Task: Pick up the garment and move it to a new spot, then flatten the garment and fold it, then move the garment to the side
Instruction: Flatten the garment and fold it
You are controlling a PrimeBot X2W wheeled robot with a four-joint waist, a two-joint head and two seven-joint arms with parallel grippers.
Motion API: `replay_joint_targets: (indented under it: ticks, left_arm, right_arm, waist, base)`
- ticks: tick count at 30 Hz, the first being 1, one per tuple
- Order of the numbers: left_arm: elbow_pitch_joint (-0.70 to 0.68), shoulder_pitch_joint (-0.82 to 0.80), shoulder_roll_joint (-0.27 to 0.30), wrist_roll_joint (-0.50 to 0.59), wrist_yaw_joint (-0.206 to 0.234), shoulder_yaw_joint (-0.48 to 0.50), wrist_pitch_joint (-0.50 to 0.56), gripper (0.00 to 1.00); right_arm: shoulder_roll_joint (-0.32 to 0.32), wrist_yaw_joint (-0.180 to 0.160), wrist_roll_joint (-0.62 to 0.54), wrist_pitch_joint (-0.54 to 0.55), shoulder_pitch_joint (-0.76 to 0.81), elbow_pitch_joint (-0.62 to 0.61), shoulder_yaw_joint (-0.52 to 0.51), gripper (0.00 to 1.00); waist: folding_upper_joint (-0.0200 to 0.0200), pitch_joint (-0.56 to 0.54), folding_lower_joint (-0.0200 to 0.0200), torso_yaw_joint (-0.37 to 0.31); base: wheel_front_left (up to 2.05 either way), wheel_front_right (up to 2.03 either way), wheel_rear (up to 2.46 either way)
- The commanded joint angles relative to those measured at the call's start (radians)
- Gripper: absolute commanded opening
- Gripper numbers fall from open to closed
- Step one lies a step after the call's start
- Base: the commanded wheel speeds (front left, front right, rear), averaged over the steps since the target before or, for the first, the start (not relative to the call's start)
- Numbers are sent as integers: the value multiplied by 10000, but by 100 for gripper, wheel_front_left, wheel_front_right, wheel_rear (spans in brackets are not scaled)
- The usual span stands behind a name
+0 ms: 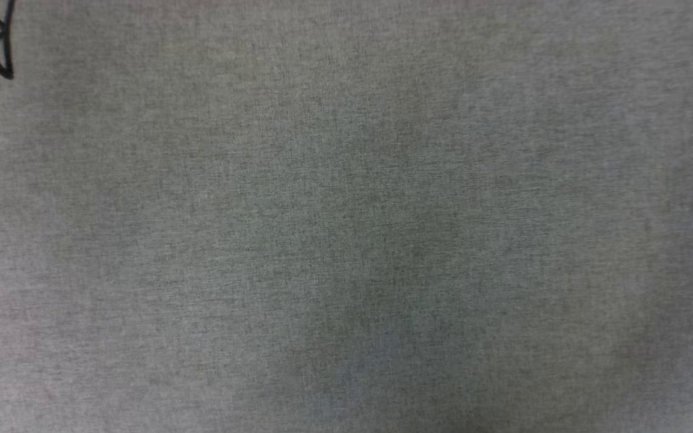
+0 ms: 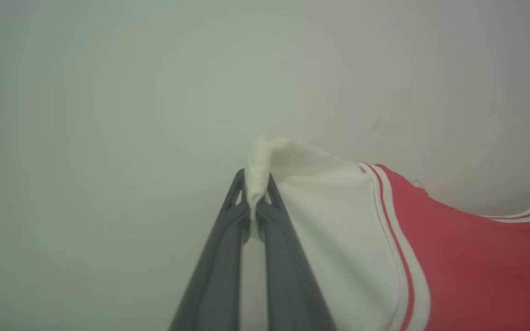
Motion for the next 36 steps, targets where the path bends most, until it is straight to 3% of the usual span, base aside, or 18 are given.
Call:
replay_joint_targets:
  ticks: [1,5,12,21,29,36]
  left_arm:
    - [171,101,-70,-46,-74,30,-128,0]
    - [600,506,-181,-199,-277,162,-336,0]
    - [1108,2645,-311,-530,-882,600,-482,0]
    - [671,6252,-536,-647,-1197,1180,-480,0]
    - [-95,10381,-619,-806,-1176,1257,-445,0]
    - [-1899,13562,-261,-751,-442,1191,-148,0]
  right_arm:
    - [41,-14,124,-83,-57,145,155,0]
    - [104,-14,414,-288,345,484,529,0]
    - [111,-12,1525,-610,2505,529,1589,0]
    - [-297,-14,2756,-649,6005,-59,2266,0]
    - [-472,-14,3481,-416,9686,-930,2080,0]
    - [-486,-16,3412,-189,12478,-1995,1068,0]
  waist:
    - [0,115,-2,38]
    - [0,-131,-2,106]
    - [0,-1967,-2,173]
    - [0,-4465,-2,269]
    - [0,-6652,-2,166]
    - [0,-7495,-2,95]
  base:
    - [0,0,0]
    - [0,0,0]
    - [0,0,0]
    - [0,0,0]
    - [0,0,0]
    - [0,0,0]
